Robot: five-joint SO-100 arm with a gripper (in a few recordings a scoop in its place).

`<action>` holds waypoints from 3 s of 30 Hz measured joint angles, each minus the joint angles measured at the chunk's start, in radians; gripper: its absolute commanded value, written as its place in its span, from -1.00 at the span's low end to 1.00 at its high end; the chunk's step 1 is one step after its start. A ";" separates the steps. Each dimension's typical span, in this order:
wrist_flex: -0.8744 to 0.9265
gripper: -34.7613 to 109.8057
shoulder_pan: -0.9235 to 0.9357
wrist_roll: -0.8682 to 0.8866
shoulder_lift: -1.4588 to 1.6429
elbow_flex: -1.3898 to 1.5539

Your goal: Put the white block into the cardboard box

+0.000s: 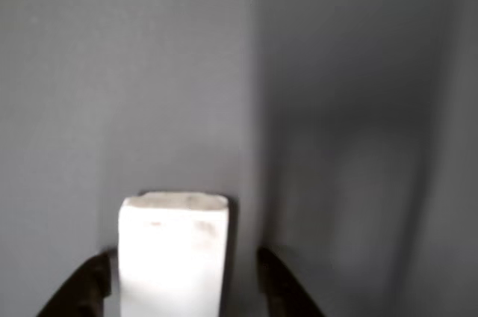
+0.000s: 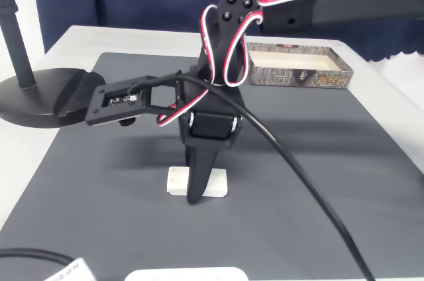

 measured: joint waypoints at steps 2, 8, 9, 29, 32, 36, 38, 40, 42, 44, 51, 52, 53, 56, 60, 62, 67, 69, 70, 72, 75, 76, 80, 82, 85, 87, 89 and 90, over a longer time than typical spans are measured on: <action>0.000 -0.14 0.000 0.000 0.000 -0.002; 0.000 -0.15 0.000 0.000 0.000 -0.002; 0.000 -0.15 0.000 0.000 -0.003 -0.002; 0.000 -0.20 -0.012 0.000 -0.018 -0.029; 0.000 -0.20 -0.012 0.000 -0.026 -0.037; 0.002 -0.19 -0.015 0.000 -0.028 -0.038; 0.008 -0.19 -0.018 0.000 -0.035 -0.051; 0.014 -0.19 -0.018 0.000 -0.035 -0.057; 0.023 -0.19 -0.018 -0.003 -0.037 -0.058; 0.023 -0.19 -0.018 -0.002 -0.037 -0.058; 0.057 -0.22 -0.021 0.005 -0.037 -0.061; 0.058 -0.22 -0.021 0.005 -0.037 -0.061; 0.058 -0.22 -0.021 0.005 -0.037 -0.061; 0.060 -0.26 -0.026 0.005 -0.037 -0.061; 0.063 -0.32 -0.034 0.015 -0.037 -0.061; 0.066 -0.33 -0.037 0.029 -0.037 -0.061; 0.069 -0.36 -0.041 0.041 -0.043 -0.067; 0.071 -0.40 -0.043 0.041 -0.043 -0.069; 0.071 -0.43 -0.043 0.041 -0.043 -0.069; 0.071 -0.50 -0.043 0.041 -0.043 -0.069; 0.074 -0.54 -0.048 0.041 -0.043 -0.069; 0.075 -0.54 -0.049 0.043 -0.043 -0.069; 0.080 -0.54 -0.049 0.043 -0.043 -0.072; 0.083 -0.54 -0.049 0.034 -0.043 -0.075; 0.084 -0.54 -0.049 0.017 -0.043 -0.075; 0.098 -0.54 -0.049 0.003 -0.038 -0.075; 0.124 -0.54 -0.051 -0.008 -0.031 -0.074; 0.140 -0.54 -0.051 -0.014 -0.023 -0.069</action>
